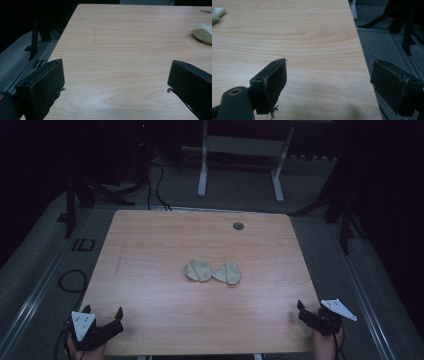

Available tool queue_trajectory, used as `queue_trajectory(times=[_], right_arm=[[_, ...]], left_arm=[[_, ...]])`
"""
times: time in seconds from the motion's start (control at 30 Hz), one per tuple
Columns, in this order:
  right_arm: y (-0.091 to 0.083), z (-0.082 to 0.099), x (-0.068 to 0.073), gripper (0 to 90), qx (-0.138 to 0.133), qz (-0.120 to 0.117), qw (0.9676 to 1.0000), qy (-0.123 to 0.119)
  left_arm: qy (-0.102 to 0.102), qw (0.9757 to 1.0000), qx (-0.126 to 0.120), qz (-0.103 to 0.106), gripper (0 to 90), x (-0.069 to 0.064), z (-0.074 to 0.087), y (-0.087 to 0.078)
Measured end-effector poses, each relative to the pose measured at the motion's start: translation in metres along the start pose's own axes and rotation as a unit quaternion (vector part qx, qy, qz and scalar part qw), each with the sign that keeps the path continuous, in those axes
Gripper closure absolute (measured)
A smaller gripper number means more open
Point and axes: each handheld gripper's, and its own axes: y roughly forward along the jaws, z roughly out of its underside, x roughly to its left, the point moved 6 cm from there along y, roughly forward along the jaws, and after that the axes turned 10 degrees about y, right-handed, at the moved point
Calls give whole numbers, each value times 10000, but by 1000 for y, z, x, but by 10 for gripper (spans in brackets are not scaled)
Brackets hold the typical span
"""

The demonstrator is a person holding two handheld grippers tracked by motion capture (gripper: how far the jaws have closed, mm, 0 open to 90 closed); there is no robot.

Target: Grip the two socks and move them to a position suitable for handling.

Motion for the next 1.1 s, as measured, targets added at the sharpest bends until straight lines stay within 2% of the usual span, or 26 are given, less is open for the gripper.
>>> queue_trajectory(times=[0.2,0.33,0.4,0.47,0.57,0.63,0.8,0.9,1.0,1.07,1.1], right_arm=[[5,3,-1,139,256,-141,9996,-67],[5,4,1,139,355,-256,9990,-14],[4,3,4,139,453,-357,9983,-67],[1,-1,8,139,408,-433,9982,-111],[-2,-4,19,139,501,-726,9961,-73],[0,-5,27,139,651,-849,9941,-182],[6,-6,50,139,951,-1140,9882,-388],[10,-6,64,139,1029,-1275,9851,-530],[14,-8,78,139,1111,-1520,9805,-557],[17,-10,88,139,1138,-1570,9794,-569],[19,-11,92,139,1130,-1523,9800,-599]], left_arm=[[193,9997,142,38,12,-5,1,3],[221,9997,93,111,12,-6,0,3],[290,9994,96,135,12,-6,0,3],[270,9993,-13,252,12,-6,-1,2],[212,9990,38,388,12,-7,1,3],[239,9990,85,359,16,-8,2,3],[105,9991,55,409,16,-10,1,3],[-16,9979,133,633,16,-14,0,3],[106,9966,294,760,16,-21,0,4],[214,9954,351,866,16,-27,-1,4],[265,9950,366,887,16,-29,-2,4]])
